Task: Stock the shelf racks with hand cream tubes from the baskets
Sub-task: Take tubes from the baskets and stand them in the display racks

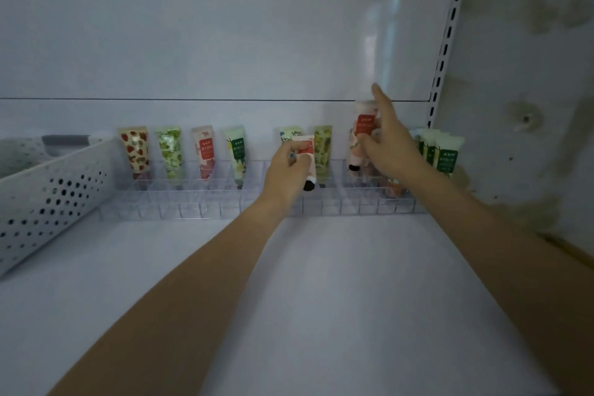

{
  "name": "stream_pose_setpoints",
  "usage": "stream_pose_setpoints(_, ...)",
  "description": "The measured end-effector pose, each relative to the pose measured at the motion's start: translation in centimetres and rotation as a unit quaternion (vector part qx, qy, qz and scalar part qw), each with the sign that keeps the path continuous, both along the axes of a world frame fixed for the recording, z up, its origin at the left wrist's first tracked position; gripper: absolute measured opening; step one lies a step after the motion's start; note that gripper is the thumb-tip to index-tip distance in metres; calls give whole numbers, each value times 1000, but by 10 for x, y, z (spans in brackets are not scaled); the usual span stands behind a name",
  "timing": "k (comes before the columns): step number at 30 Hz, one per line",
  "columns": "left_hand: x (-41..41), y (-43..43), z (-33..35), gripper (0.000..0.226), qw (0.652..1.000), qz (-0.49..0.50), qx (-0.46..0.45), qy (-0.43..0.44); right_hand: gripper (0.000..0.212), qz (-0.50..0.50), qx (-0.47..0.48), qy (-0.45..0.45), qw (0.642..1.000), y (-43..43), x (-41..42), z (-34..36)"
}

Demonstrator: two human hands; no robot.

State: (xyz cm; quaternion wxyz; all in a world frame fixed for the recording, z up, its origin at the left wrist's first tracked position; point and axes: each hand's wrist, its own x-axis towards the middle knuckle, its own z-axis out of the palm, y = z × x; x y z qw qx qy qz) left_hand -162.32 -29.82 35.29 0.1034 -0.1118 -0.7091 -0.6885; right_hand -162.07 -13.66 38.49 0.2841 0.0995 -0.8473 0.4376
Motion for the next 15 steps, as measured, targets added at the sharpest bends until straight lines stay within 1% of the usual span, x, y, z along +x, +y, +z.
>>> stream_pose_setpoints(3,1,-4,-4,20,1000,-5,-3,2,69,-14,77,-1,997,-8,-4,-6)
stream_pose_setpoints(5,0,-8,-4,19,1000,-2,-6,1,67,-34,75,8,997,-7,-9,-10)
stream_pose_setpoints(8,0,-10,-6,19,1000,5,0,-8,67,-52,71,17,996,-2,-15,-15)
stream_pose_setpoints(10,2,-10,-7,19,1000,8,0,-8,68,-43,89,-13,995,-1,-15,-20)
stream_pose_setpoints(12,4,-10,-7,19,1000,8,2,-6,69,-41,126,-44,990,-3,-13,-27)
stream_pose_setpoints(15,4,-11,-7,19,1000,9,9,-9,75,-84,206,-46,974,-7,-10,-33)
